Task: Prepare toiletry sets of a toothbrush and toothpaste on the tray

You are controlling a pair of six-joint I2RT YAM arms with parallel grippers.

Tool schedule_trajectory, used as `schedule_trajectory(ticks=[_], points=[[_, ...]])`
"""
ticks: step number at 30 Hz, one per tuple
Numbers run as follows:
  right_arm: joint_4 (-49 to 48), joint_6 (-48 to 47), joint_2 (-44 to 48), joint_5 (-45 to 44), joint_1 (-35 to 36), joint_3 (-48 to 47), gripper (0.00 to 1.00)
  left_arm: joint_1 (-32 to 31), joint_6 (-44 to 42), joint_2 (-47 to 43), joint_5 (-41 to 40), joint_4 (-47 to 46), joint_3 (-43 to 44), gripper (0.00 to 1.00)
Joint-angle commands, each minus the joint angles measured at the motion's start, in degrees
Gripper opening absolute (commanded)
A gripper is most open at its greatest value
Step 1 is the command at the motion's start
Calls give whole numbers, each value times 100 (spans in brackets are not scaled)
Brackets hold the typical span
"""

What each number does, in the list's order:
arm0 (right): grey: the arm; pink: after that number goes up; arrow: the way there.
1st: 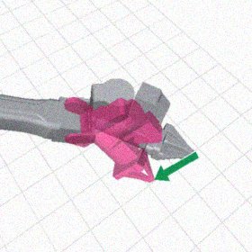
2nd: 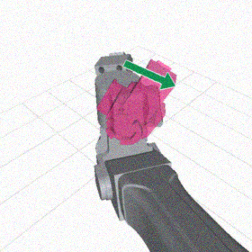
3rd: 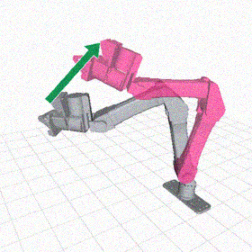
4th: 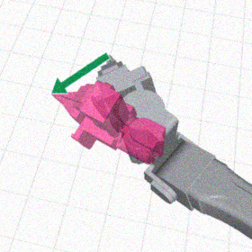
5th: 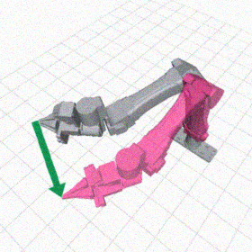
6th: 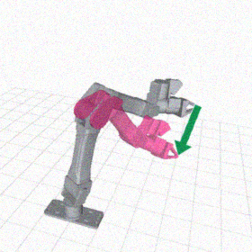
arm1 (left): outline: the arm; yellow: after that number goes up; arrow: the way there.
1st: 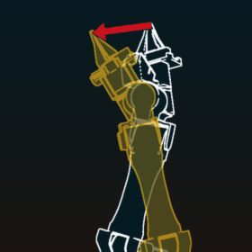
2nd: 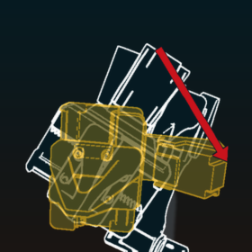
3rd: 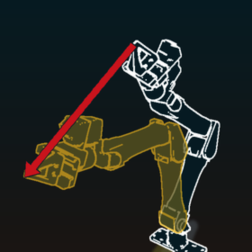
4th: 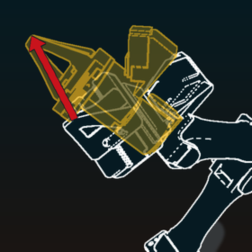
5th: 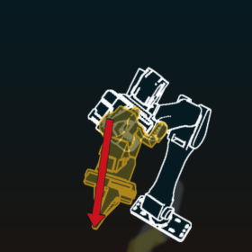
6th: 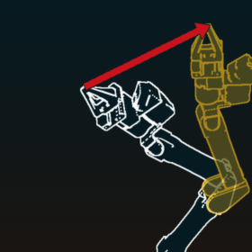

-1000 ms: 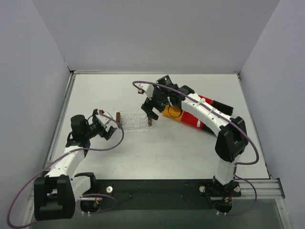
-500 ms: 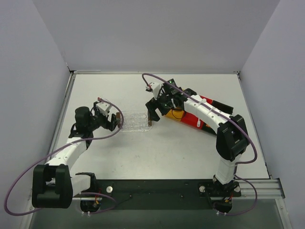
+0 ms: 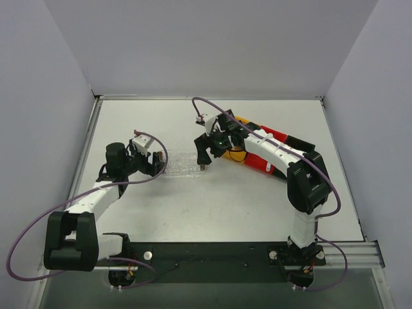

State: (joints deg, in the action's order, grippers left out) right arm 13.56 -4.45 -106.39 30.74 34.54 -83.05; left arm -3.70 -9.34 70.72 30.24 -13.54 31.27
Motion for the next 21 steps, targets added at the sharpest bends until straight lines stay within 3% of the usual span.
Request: schedule_trajectory(ticks=[1, 21], points=[[-134, 243, -171, 301, 0, 43, 79, -34, 170, 152, 148, -131, 301, 87], [-336, 304, -461, 547, 122, 25, 77, -60, 196, 522, 360, -245, 424, 87]])
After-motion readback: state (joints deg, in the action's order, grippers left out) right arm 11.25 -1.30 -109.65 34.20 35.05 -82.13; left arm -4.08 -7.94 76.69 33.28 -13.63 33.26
